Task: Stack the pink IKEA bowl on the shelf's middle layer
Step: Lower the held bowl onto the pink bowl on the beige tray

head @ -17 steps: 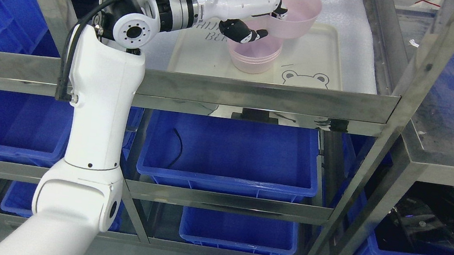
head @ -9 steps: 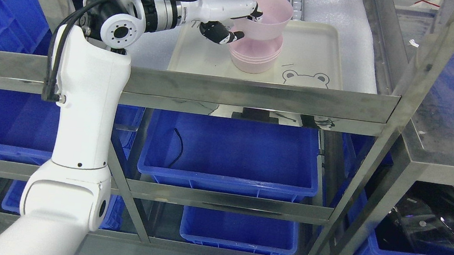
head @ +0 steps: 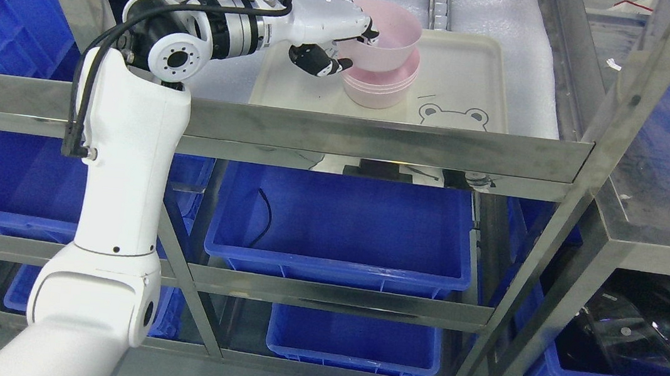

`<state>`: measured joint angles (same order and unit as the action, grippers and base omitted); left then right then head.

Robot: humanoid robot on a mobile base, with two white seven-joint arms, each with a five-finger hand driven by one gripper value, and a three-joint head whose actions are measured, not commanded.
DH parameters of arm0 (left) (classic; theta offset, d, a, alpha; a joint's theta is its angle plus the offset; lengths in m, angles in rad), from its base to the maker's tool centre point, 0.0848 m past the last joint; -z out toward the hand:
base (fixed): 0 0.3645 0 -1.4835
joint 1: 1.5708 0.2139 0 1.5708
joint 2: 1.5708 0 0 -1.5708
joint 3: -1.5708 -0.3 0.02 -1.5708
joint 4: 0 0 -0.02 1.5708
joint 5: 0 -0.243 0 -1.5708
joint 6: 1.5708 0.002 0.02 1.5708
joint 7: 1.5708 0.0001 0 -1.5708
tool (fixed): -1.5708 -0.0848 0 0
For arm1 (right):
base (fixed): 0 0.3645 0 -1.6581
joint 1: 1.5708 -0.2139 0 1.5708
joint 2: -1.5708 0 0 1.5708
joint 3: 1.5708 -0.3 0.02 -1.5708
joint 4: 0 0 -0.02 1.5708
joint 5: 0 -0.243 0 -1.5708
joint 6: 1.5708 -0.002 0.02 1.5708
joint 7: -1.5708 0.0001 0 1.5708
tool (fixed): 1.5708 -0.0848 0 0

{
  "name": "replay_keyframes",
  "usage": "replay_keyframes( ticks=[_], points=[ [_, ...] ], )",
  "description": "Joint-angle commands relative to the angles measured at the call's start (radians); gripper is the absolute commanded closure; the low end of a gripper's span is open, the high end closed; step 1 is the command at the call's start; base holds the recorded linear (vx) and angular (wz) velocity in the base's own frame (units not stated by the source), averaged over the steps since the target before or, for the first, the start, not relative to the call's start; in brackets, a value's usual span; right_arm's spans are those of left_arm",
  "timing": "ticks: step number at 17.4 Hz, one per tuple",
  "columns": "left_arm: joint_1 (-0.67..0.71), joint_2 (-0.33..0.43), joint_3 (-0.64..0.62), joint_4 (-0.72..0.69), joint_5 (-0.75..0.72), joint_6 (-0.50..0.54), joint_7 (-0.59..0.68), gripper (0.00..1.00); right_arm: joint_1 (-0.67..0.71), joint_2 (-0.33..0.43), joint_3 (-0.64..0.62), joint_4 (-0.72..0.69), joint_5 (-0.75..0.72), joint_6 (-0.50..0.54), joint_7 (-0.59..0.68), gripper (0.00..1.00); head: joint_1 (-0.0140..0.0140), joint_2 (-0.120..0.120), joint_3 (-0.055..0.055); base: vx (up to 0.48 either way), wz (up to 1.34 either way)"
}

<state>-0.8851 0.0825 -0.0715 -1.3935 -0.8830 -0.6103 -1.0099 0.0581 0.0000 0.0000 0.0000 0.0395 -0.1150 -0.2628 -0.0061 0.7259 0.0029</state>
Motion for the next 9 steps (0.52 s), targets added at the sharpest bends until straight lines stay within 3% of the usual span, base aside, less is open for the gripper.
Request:
replay_keyframes(
  ticks=[1,5,7,9],
  points=[
    [0.003,-0.003,-0.013,0.015,-0.004,-0.003,0.001,0.95,0.000,-0.017,0.005,-0.017,0.000,0.000,0.000,0.00,0.0000,0.000,0.000,-0.001,0.01],
    [0.003,-0.001,-0.016,0.015,-0.004,-0.005,0.001,0.83,0.000,-0.017,0.003,-0.017,0.000,0.000,0.000,0.00,0.0000,0.000,0.000,0.001,-0.01],
    [0.002,0.005,-0.019,0.015,-0.005,-0.005,0.001,0.69,0.000,-0.017,0.005,-0.017,0.000,0.000,0.000,0.00,0.0000,0.000,0.000,0.000,0.00],
    [0.001,0.008,-0.019,0.015,-0.005,-0.003,0.001,0.66,0.000,-0.017,0.005,-0.017,0.000,0.000,0.000,0.00,0.0000,0.000,0.000,0.000,0.00]
  ],
)
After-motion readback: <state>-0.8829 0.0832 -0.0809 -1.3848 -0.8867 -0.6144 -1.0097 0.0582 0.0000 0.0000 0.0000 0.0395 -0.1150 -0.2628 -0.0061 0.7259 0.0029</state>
